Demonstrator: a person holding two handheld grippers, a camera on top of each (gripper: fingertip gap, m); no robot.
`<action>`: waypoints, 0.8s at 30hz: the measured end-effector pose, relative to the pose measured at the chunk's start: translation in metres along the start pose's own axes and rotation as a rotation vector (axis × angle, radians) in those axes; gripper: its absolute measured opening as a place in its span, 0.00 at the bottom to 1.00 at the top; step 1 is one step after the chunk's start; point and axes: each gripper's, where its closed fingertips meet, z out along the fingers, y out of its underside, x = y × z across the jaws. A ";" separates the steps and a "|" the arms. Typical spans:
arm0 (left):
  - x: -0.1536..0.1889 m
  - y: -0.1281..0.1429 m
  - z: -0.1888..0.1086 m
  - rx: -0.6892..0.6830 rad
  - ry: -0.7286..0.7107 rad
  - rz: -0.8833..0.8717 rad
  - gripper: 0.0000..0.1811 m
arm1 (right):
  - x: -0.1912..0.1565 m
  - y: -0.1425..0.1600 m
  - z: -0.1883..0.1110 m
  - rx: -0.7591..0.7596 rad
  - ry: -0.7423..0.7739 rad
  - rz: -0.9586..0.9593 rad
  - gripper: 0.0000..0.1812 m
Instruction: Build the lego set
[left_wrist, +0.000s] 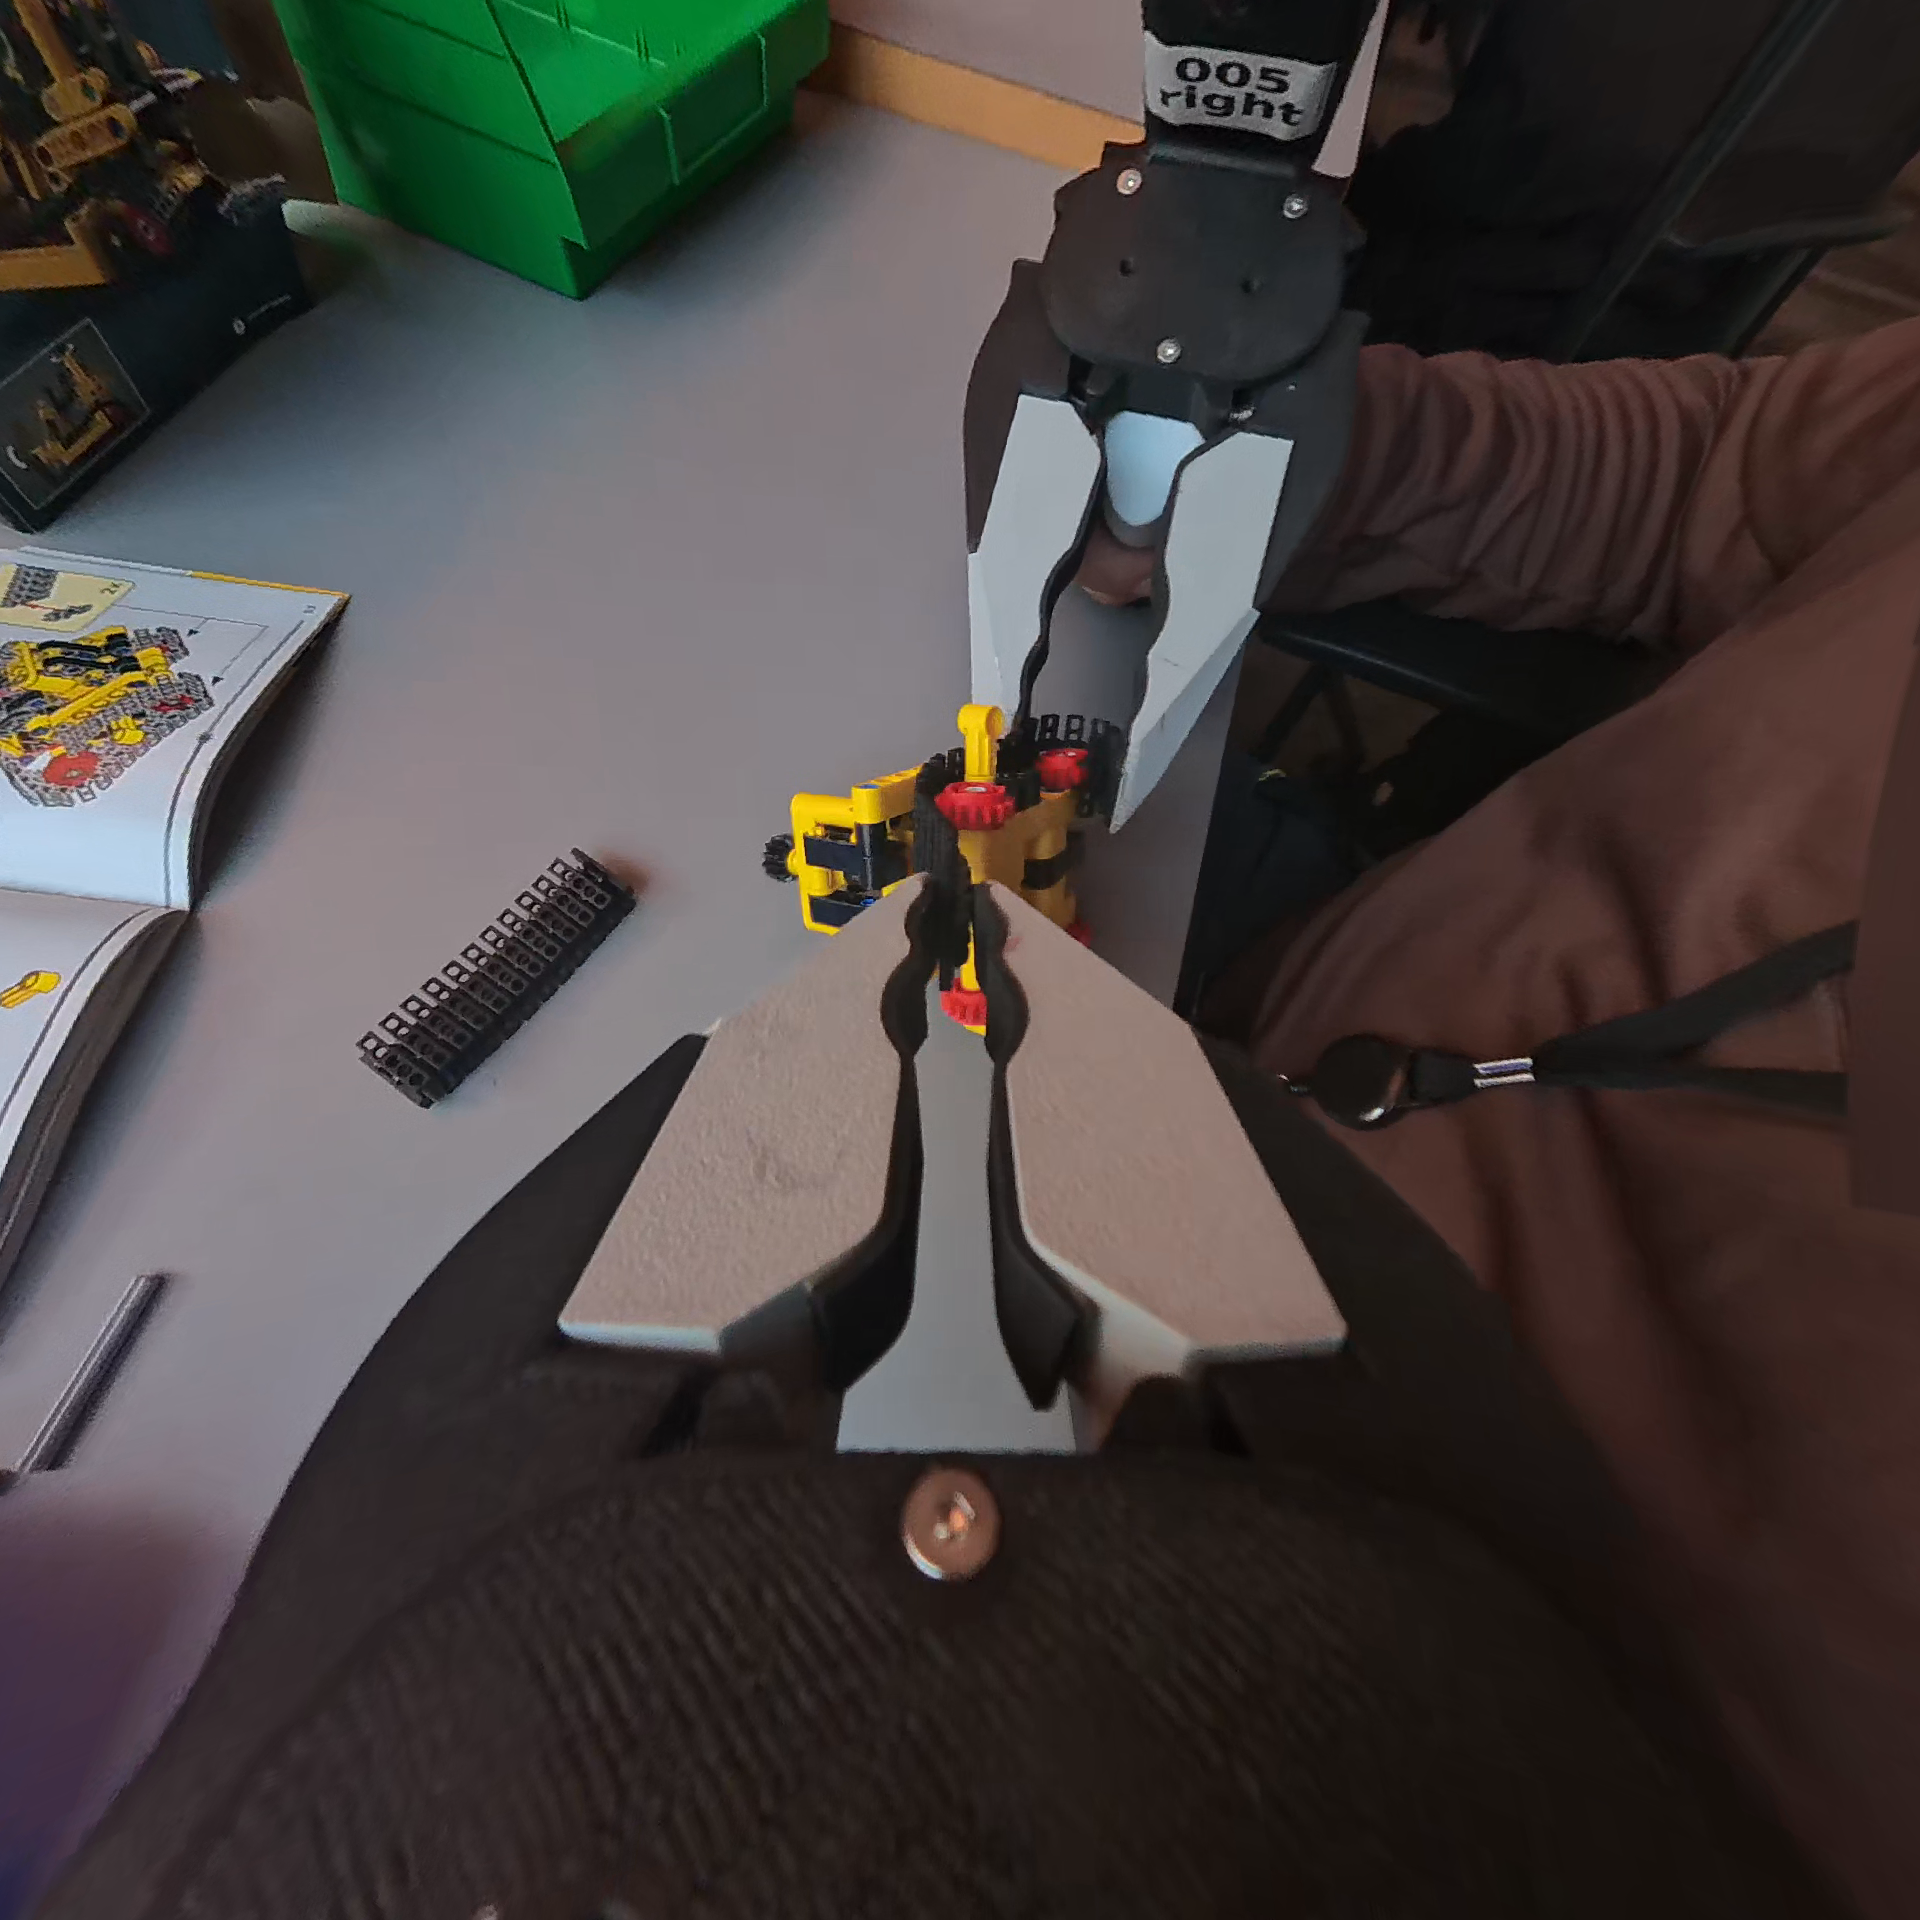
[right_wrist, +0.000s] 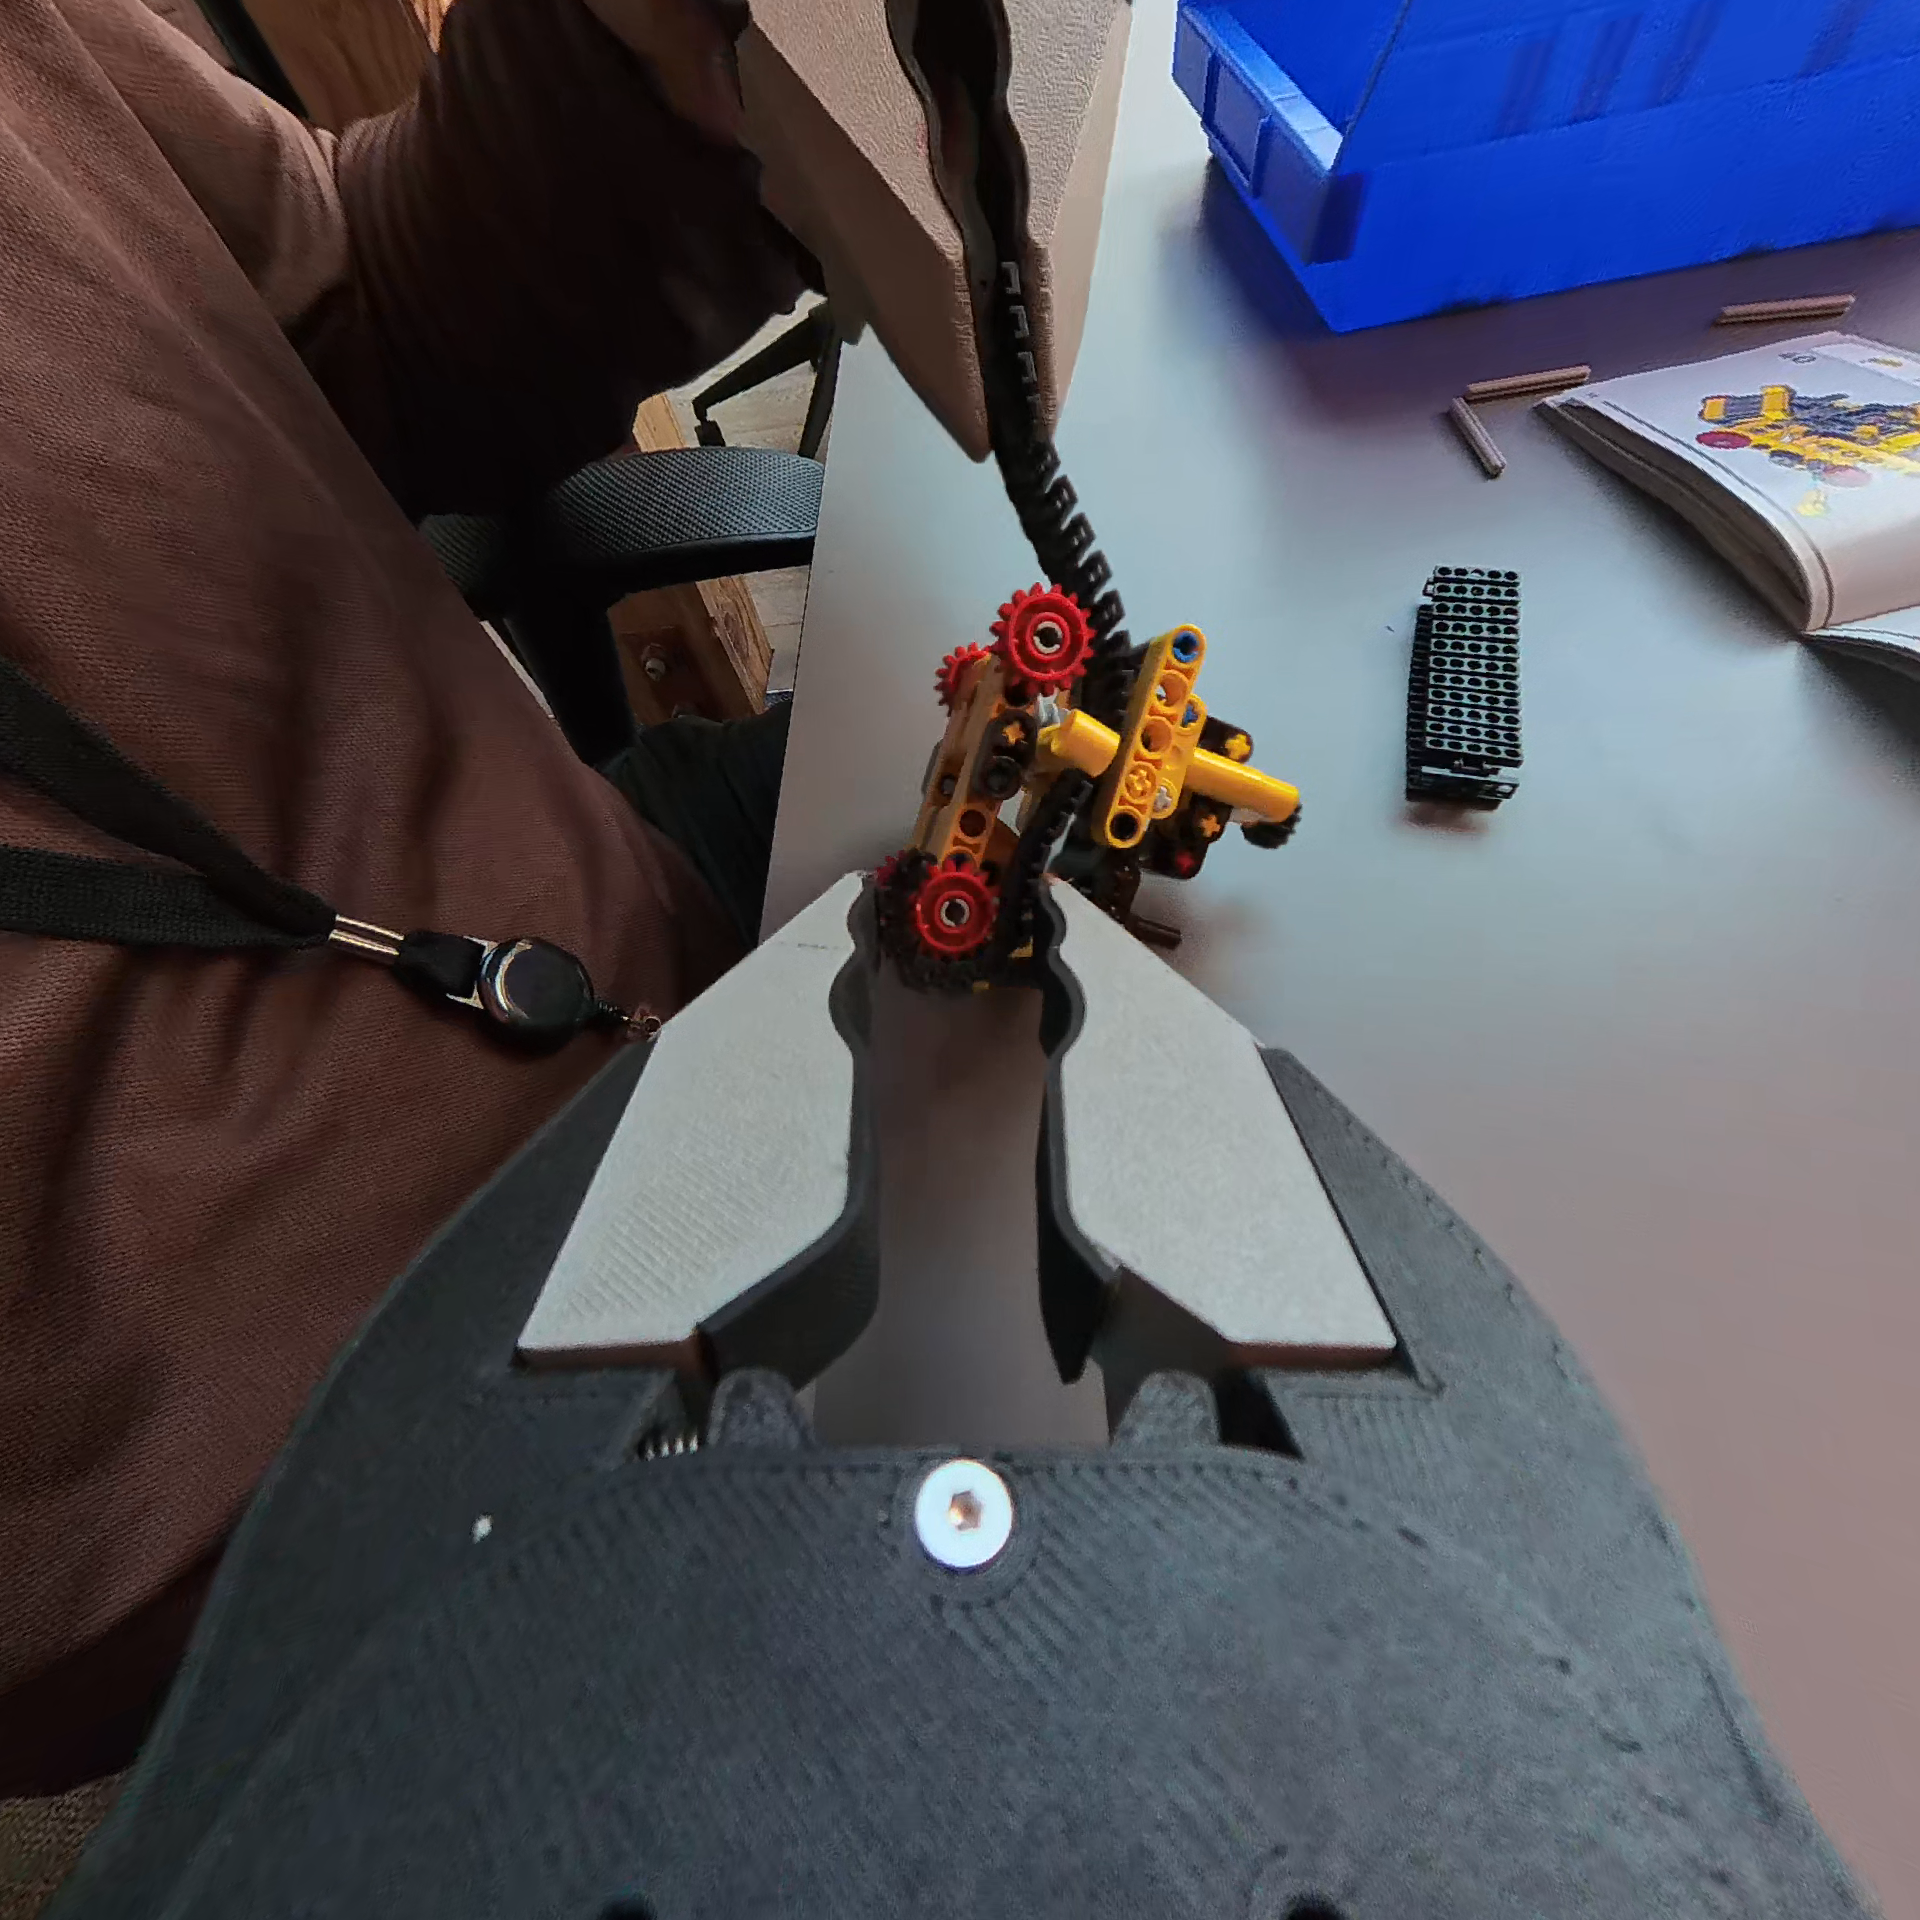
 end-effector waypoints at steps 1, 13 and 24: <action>-0.001 0.000 0.001 0.005 -0.004 -0.004 0.01 | 0.000 0.000 0.000 0.001 -0.001 0.002 0.14; 0.006 0.011 0.012 -0.009 0.049 -0.005 0.02 | 0.006 -0.004 -0.003 0.033 0.023 0.031 0.14; 0.018 0.011 0.015 0.110 0.010 0.026 0.15 | 0.005 -0.005 0.000 0.025 0.096 -0.122 0.15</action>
